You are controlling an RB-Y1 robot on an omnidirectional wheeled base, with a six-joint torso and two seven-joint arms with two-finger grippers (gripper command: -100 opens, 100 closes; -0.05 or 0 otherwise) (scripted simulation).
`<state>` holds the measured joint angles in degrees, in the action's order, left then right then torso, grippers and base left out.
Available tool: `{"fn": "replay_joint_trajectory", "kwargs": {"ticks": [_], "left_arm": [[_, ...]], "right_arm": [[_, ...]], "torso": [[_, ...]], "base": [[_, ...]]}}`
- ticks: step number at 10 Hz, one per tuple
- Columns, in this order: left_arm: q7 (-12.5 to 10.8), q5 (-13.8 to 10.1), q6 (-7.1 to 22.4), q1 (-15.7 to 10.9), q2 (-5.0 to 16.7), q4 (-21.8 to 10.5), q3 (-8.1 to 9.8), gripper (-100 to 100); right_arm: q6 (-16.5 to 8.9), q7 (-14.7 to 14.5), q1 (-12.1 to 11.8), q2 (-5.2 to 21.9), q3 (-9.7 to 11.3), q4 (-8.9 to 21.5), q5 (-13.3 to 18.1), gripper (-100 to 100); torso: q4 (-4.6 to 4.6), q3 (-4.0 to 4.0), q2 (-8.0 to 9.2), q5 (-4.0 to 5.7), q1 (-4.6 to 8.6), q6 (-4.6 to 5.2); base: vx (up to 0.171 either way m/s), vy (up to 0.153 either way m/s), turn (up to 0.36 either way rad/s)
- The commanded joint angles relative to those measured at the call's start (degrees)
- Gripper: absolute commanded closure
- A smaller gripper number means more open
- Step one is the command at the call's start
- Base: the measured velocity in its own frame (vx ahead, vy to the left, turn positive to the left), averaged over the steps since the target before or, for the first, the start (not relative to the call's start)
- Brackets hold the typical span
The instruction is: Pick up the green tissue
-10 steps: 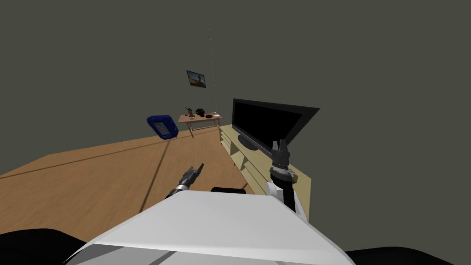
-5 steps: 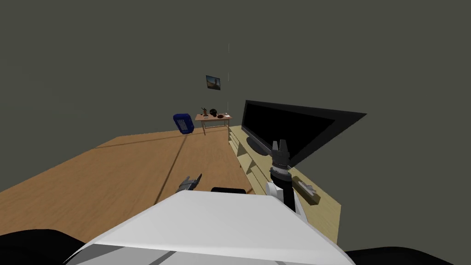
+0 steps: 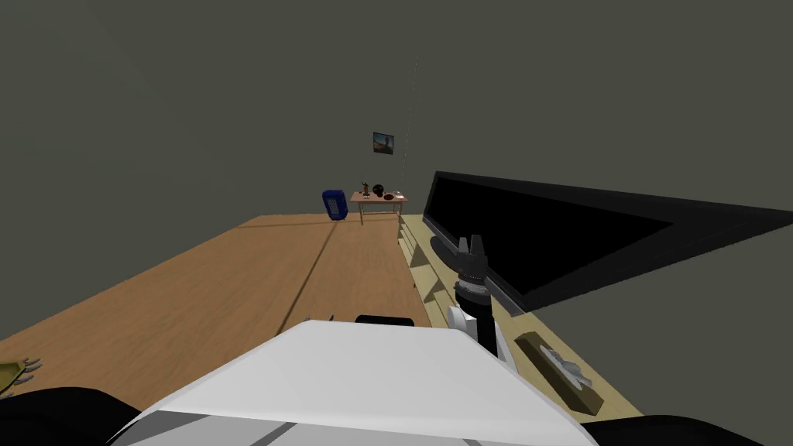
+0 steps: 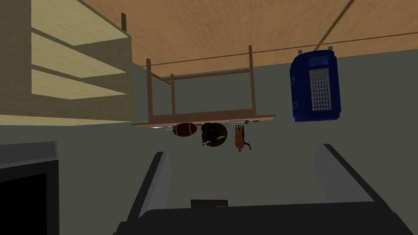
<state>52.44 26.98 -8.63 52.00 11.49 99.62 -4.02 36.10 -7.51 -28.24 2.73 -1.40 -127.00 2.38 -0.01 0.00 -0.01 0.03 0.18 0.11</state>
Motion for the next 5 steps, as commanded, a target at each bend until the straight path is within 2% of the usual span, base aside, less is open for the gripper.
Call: {"fn": "replay_joint_trajectory", "kwargs": {"ticks": [1,2,3,4,5], "left_arm": [[2.86,1.36,0.86,0.68,-0.26,-1.87,-0.19,-100],[3.3,1.36,0.86,0.68,-0.26,-1.87,-0.19,-100],[5.58,3.94,2.11,2.45,-0.17,-4.56,-0.19,-100],[6.85,3.94,2.11,2.45,-0.17,-5.16,-0.19,-100],[8.63,6.47,3.4,4.27,-0.06,-7.83,-0.17,-100]], "right_arm": [[0.0,0.0,0.0,0.0,0.0,0.0,0.0,0],[0.0,0.0,0.0,0.0,0.0,0.0,0.0,0],[0.0,0.0,0.02,0.0,0.01,0.0,0.0,0],[0.0,0.0,0.0,0.0,0.0,0.0,0.0,0],[0.0,0.0,0.01,0.0,0.0,0.0,0.0,0]], "torso": [[0.0,0.0,0.0,0.0,0.0,0.0],[0.0,0.0,-0.01,0.0,0.02,0.03],[-0.01,0.01,0.01,0.01,0.04,0.09],[0.0,-0.01,-0.02,0.0,0.01,0.02],[0.0,-0.02,-0.03,0.01,0.05,0.03]], "base": [[0.024,0.005,0.442],[0.012,-0.005,0.137],[0.032,0.004,0.309],[0.032,-0.001,0.416],[0.042,-0.013,0.477]]}}
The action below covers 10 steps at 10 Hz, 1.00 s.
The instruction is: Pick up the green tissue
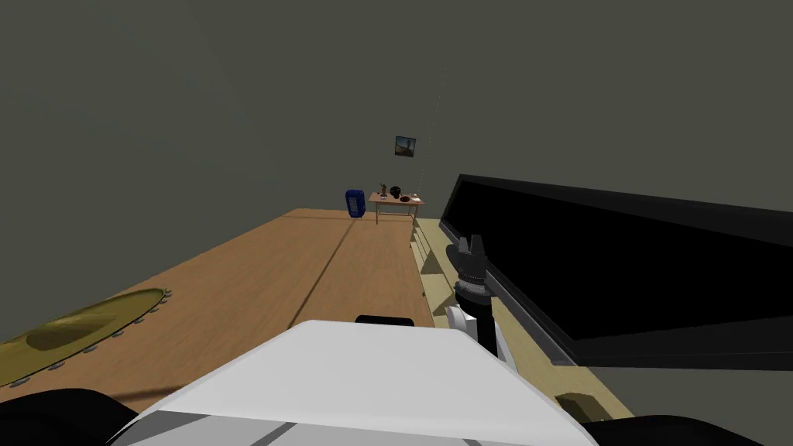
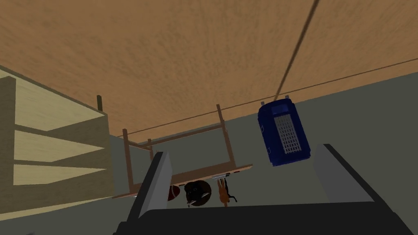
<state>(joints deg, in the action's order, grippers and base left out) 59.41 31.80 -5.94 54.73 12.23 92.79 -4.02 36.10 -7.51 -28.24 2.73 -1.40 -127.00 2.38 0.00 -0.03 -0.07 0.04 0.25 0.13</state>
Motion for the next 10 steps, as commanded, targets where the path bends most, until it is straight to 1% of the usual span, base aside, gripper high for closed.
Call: {"fn": "replay_joint_trajectory", "kwargs": {"ticks": [1,2,3,4,5,6,7,8,9,10], "left_arm": [[2.86,1.72,0.71,1.53,-0.8,-1.65,-0.18,-100],[4.11,1.72,0.71,1.53,-0.8,-1.65,-0.18,-100],[4.41,1.72,0.71,1.53,-0.8,-1.65,-0.18,-100],[6.77,4.32,2.01,3.39,-0.67,-4.62,-0.12,-100],[8.39,4.32,2.01,3.39,-0.67,-5.0,-0.12,-100],[10.29,6.91,3.33,5.28,-0.55,-7.77,-0.03,-100],[11.8,6.91,3.33,5.28,-0.55,-8.36,-0.03,-100],[12.57,6.91,3.33,5.28,-0.55,-8.36,-0.03,-100],[14.75,9.47,4.64,7.18,-0.46,-11.7,0.08,-100],[16.62,9.47,4.64,7.18,-0.46,-11.7,0.08,-100]], "right_arm": [[0.0,0.0,0.0,0.0,0.0,0.0,0.0,0],[0.0,0.0,0.01,0.0,0.0,0.0,0.0,0],[0.0,0.0,0.02,0.0,0.01,0.0,0.0,0],[0.0,0.0,0.03,0.0,0.01,0.0,0.0,0],[0.0,0.0,0.0,0.0,0.0,0.0,0.0,0],[0.0,0.0,0.01,0.0,0.0,0.0,0.0,0],[0.0,0.0,0.0,0.0,0.0,0.0,0.0,0],[0.0,0.0,0.01,0.0,0.0,0.0,0.0,0],[0.0,0.0,0.03,0.0,0.01,0.0,0.0,0],[0.0,0.0,0.01,0.0,0.0,0.0,0.0,0]], "torso": [[0.0,0.0,0.0,0.0,0.0,0.0],[-0.01,0.0,0.0,0.0,0.03,0.03],[-0.02,0.03,0.05,0.0,0.0,0.07],[-0.03,0.06,0.1,-0.01,-0.05,0.09],[-0.01,0.04,0.07,-0.01,-0.04,0.0],[-0.02,0.02,0.02,-0.01,0.0,0.05],[0.0,-0.01,-0.02,0.01,0.05,0.01],[0.0,-0.01,-0.02,0.01,0.09,0.05],[-0.02,0.02,0.03,0.01,0.03,0.11],[-0.01,0.01,0.03,0.0,0.04,0.02]], "base": [[0.036,-0.018,0.423],[0.015,-0.01,0.174],[0.0,0.0,0.0],[0.025,0.001,0.373],[0.032,-0.012,0.433],[0.049,-0.028,0.507],[0.04,-0.035,0.461],[0.015,-0.022,0.107],[0.028,-0.011,0.373],[0.029,-0.025,0.441]]}}
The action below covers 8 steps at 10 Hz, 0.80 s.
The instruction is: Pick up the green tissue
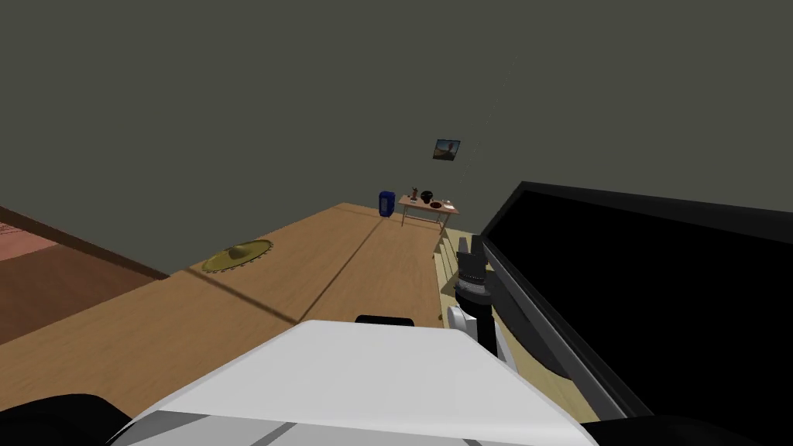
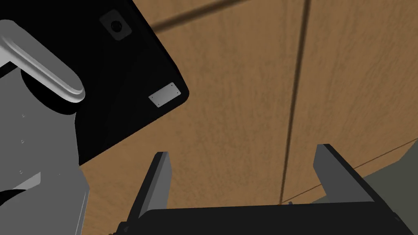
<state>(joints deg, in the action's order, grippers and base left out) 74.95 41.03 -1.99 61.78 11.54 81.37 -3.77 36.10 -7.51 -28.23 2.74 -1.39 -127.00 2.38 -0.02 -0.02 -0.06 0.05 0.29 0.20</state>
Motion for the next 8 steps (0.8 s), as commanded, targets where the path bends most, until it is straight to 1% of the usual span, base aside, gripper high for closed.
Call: {"fn": "replay_joint_trajectory", "kwargs": {"ticks": [1,2,3,4,5,6,7,8], "left_arm": [[2.86,2.77,1.99,2.01,0.28,-2.86,-0.03,-100],[4.5,2.77,1.99,2.01,0.28,-3.59,-0.03,-100],[5.09,2.77,1.99,2.01,0.28,-3.59,-0.03,-100],[7.47,5.23,3.27,3.87,0.28,-6.69,0.13,-100],[9.04,5.23,3.27,3.87,0.28,-6.85,0.13,-100],[10.95,7.63,4.53,5.69,0.24,-9.46,0.31,-100],[11.51,7.63,4.53,5.69,0.24,-8.48,0.31,-100],[12.89,7.63,4.53,5.69,0.24,-10.04,0.31,-100]], "right_arm": [[0.0,0.0,0.0,0.0,0.0,0.0,0.0,0],[0.0,0.0,0.0,0.0,0.0,0.0,0.0,0],[0.0,0.0,0.0,0.0,0.0,0.0,0.0,0],[0.0,0.0,0.01,0.0,0.01,0.0,0.0,0],[0.0,0.0,0.0,0.0,0.0,0.0,0.0,0],[0.0,0.0,0.01,0.0,0.0,0.0,0.0,0],[0.0,0.0,0.0,0.0,0.0,0.0,0.0,0],[0.0,0.0,0.0,0.0,0.0,0.0,0.0,0]], "torso": [[0.0,0.0,0.0,0.0,0.0,0.0],[0.02,-0.02,-0.04,0.01,0.06,-0.02],[0.01,-0.03,-0.05,0.0,0.08,0.0],[0.0,0.0,0.0,0.0,0.0,0.05],[0.01,0.0,-0.01,-0.01,0.02,-0.03],[0.0,-0.01,-0.02,0.0,0.04,0.03],[0.01,-0.03,-0.06,0.02,0.13,0.01],[0.01,-0.04,-0.08,0.01,0.12,-0.01]], "base": [[0.047,-0.042,0.386],[0.039,-0.04,0.418],[0.013,-0.025,0.185],[0.027,-0.024,0.405],[0.026,-0.036,0.4],[0.037,-0.062,0.397],[0.036,-0.049,0.531],[0.017,-0.03,0.154]]}}
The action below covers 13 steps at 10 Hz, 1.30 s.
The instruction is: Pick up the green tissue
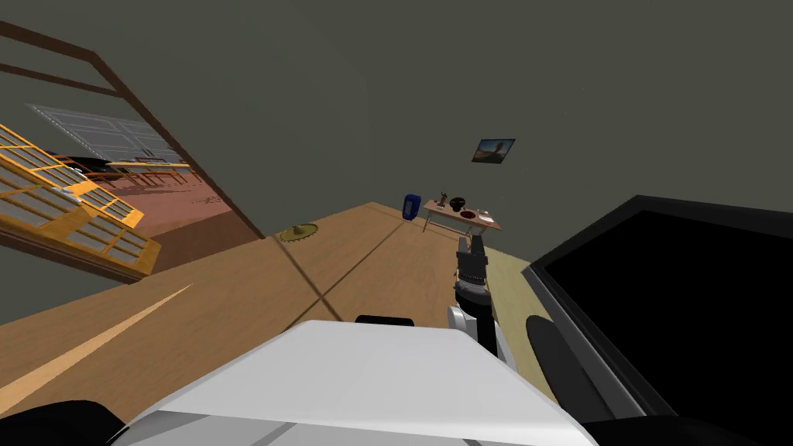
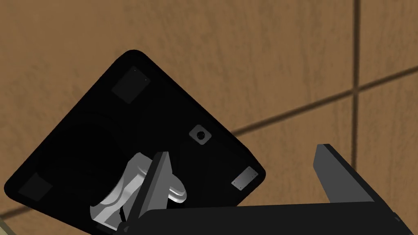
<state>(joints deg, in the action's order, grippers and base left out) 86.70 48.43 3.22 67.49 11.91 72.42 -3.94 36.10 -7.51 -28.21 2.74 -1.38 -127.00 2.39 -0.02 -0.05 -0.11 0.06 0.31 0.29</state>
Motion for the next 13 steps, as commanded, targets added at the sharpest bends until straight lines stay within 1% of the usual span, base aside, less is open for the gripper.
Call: {"fn": "replay_joint_trajectory", "kwargs": {"ticks": [1,2,3,4,5,6,7,8,9,10,11,12,13], "left_arm": [[2.86,2.53,0.55,1.71,-0.21,-2.86,0.67,-100],[4.18,2.53,0.55,1.71,-0.21,-4.2,0.67,-100],[4.85,2.53,0.55,1.71,-0.21,-4.2,0.67,-100],[7.24,4.73,1.71,3.34,-0.33,-7.2,0.86,-100],[8.44,4.73,1.71,3.34,-0.33,-7.2,0.86,-100],[10.46,6.82,2.81,4.85,-0.48,-10.08,1.06,-100],[11.71,6.82,2.81,4.85,-0.48,-10.08,1.06,-100],[11.85,6.82,2.81,4.85,-0.48,-10.08,1.06,-100],[14.19,8.78,3.84,6.22,-0.64,-12.57,1.25,-100],[15.09,8.78,3.84,6.22,-0.64,-12.83,1.25,-100],[17.21,10.61,4.8,7.45,-0.8,-15.43,1.43,-100],[18.12,10.61,4.8,7.45,-0.8,-15.28,1.43,-100],[18.12,10.61,4.8,7.45,-0.8,-15.43,1.43,-100]], "right_arm": [[0.0,0.0,0.0,0.0,0.0,0.0,0.0,0],[0.0,0.0,-0.02,0.0,-0.01,0.0,0.0,0],[0.0,0.0,-0.02,0.0,-0.01,0.0,0.0,0],[0.0,0.0,0.01,0.0,0.0,0.0,0.0,0],[0.0,0.0,-0.01,0.0,-0.01,0.0,0.0,0],[0.0,0.0,-0.01,0.0,-0.01,0.0,0.0,0],[0.0,0.0,-0.01,0.0,-0.01,0.0,0.0,0],[0.0,0.0,-0.01,0.0,0.0,0.0,0.0,0],[0.0,0.0,0.01,0.0,0.0,0.0,0.0,0],[0.0,0.0,-0.01,0.0,-0.01,0.0,0.0,0],[0.0,0.0,-0.01,0.0,-0.01,0.0,0.0,0],[0.0,0.0,-0.01,0.0,0.0,0.0,0.0,0],[0.0,0.0,0.0,0.0,0.0,0.0,0.0,0]], "torso": [[0.0,0.0,0.0,0.0,0.0,0.0],[0.01,-0.01,-0.02,0.0,0.01,-0.08],[0.0,-0.01,-0.02,-0.01,0.04,-0.07],[-0.01,0.01,0.02,0.0,-0.01,0.02],[0.0,0.02,0.04,0.0,0.07,-0.07],[-0.02,0.03,0.04,0.01,0.11,-0.05],[0.01,-0.01,-0.01,0.03,0.21,-0.06],[0.01,-0.03,-0.05,0.04,0.2,-0.04],[-0.01,-0.02,-0.04,0.01,0.05,0.04],[0.0,-0.01,-0.03,0.0,0.08,-0.05],[0.0,-0.01,-0.02,0.01,0.1,-0.03],[0.0,0.0,0.01,0.03,0.24,-0.05],[-0.01,0.01,0.0,0.04,0.22,-0.02]], "base": [[0.031,-0.035,0.331],[0.026,-0.038,0.49],[0.005,-0.033,0.097],[0.006,-0.048,0.314],[0.003,-0.06,0.464],[0.021,-0.085,0.473],[0.024,-0.079,0.45],[0.009,-0.042,0.122],[0.008,-0.048,0.311],[0.0,-0.053,0.46],[-0.01,-0.089,0.491],[-0.011,-0.082,0.479],[-0.008,-0.047,0.092]]}}
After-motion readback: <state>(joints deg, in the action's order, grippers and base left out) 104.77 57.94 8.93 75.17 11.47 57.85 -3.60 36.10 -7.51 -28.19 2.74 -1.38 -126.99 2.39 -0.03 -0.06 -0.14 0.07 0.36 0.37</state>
